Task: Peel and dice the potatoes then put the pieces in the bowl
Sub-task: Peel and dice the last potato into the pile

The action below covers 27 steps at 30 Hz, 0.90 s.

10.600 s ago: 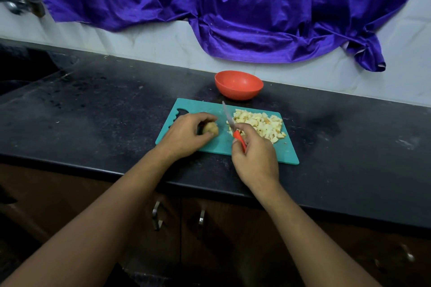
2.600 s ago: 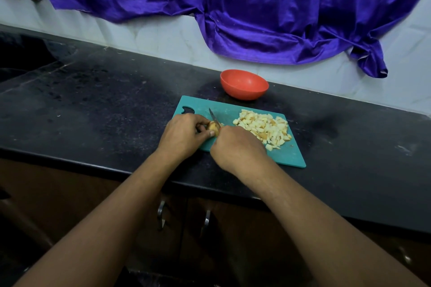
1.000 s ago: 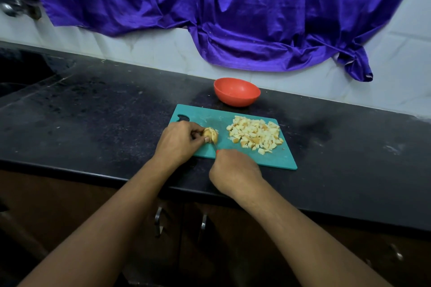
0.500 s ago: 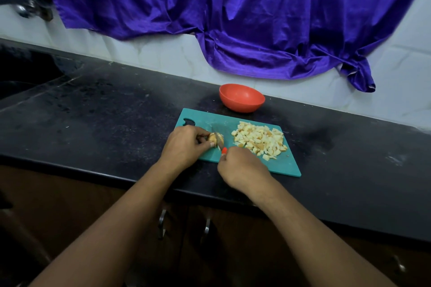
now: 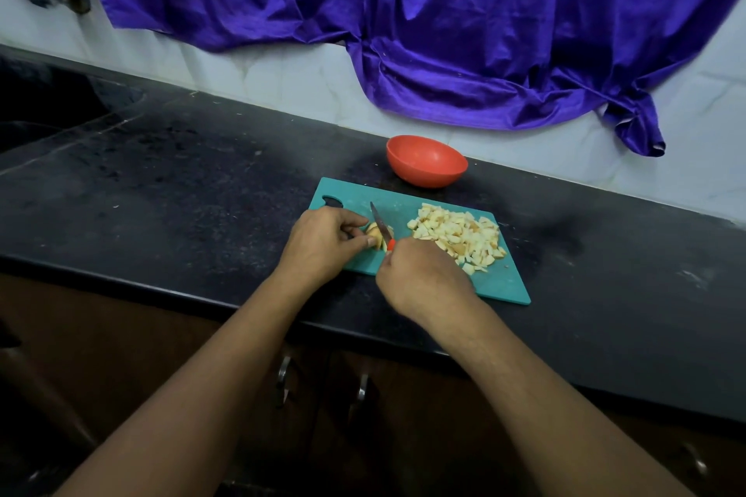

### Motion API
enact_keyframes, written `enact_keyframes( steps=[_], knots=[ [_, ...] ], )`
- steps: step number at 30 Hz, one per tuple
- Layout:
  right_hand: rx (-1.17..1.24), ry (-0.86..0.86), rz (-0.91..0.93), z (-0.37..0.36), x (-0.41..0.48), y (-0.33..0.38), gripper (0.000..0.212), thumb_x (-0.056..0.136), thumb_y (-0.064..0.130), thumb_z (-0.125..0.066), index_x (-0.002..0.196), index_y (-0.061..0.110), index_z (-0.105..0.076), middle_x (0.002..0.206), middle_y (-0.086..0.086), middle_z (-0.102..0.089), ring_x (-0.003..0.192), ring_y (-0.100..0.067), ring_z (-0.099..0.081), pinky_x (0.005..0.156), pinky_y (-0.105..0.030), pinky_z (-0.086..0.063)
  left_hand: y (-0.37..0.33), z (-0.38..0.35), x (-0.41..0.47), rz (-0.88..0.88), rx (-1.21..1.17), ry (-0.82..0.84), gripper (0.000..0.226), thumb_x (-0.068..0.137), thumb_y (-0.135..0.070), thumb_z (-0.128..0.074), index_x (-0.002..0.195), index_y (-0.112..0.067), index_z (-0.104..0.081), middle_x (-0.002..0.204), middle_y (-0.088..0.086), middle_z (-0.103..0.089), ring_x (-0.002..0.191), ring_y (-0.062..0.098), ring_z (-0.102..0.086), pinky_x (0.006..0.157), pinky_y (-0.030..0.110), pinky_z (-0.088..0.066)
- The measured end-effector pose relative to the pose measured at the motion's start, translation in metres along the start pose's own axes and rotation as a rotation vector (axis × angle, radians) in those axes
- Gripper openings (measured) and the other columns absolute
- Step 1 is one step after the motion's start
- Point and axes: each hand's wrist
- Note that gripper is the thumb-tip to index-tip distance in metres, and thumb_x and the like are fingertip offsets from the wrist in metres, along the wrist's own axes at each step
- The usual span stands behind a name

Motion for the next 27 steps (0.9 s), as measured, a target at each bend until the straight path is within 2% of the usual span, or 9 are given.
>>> enact_keyframes(
  steps=[5, 12, 18, 21, 27],
  knots=[
    [0.006, 0.02, -0.012, -0.001, 0.002, 0.003, 0.028, 0.104, 0.033, -0.048, 0.118, 0.013, -0.062, 0.105, -0.006, -0.061, 0.098, -0.025, -0.061, 0.08, -0.041, -0.053, 0.0, 0.0, 0.005, 0.003, 0.063, 0.034, 0.036, 0.083, -0.035, -0.084, 0.117, -0.024, -0.077, 0.08, -0.017, -0.071, 0.069, -0.008, -0.059, 0.075, 0.019, -0.049],
    [-0.006, 0.054, -0.033, 0.002, 0.0, 0.006, 0.028, 0.101, 0.029, -0.052, 0.122, 0.012, -0.062, 0.109, -0.007, -0.062, 0.101, -0.027, -0.06, 0.088, -0.045, -0.055, 0.0, 0.001, 0.008, 0.036, 0.061, 0.055, 0.031, 0.08, -0.036, -0.086, 0.109, -0.028, -0.079, 0.078, -0.018, -0.07, 0.075, -0.003, -0.064, 0.08, 0.026, -0.054],
    [-0.02, 0.058, -0.028, 0.003, -0.001, 0.01, 0.027, 0.101, 0.029, -0.052, 0.122, 0.014, -0.061, 0.102, -0.005, -0.059, 0.096, -0.025, -0.06, 0.08, -0.041, -0.053, 0.0, 0.002, 0.009, 0.054, 0.025, 0.053, 0.029, 0.075, -0.035, -0.09, 0.102, -0.029, -0.081, 0.074, -0.019, -0.071, 0.073, -0.005, -0.065, 0.079, 0.026, -0.055],
    [-0.032, 0.046, -0.018, 0.003, 0.0, 0.012, 0.028, 0.102, 0.027, -0.05, 0.125, 0.015, -0.061, 0.101, -0.003, -0.056, 0.092, -0.023, -0.057, 0.073, -0.038, -0.047, 0.001, 0.001, 0.009, 0.069, 0.015, 0.051, 0.028, 0.074, -0.034, -0.091, 0.099, -0.029, -0.081, 0.074, -0.02, -0.071, 0.075, -0.006, -0.066, 0.081, 0.026, -0.056],
    [-0.098, 0.03, -0.024, 0.001, -0.001, 0.016, 0.031, 0.104, 0.026, -0.051, 0.132, 0.016, -0.059, 0.1, -0.003, -0.05, 0.089, -0.022, -0.052, 0.07, -0.037, -0.044, 0.0, 0.0, 0.009, 0.082, 0.023, 0.047, 0.024, 0.075, -0.034, -0.09, 0.097, -0.031, -0.081, 0.074, -0.018, -0.071, 0.075, -0.003, -0.067, 0.082, 0.032, -0.058]
  ],
)
Point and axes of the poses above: each hand's wrist, its own x-axis towards the middle knuckle, its own z-axis out of the back of the hand, y = z × x
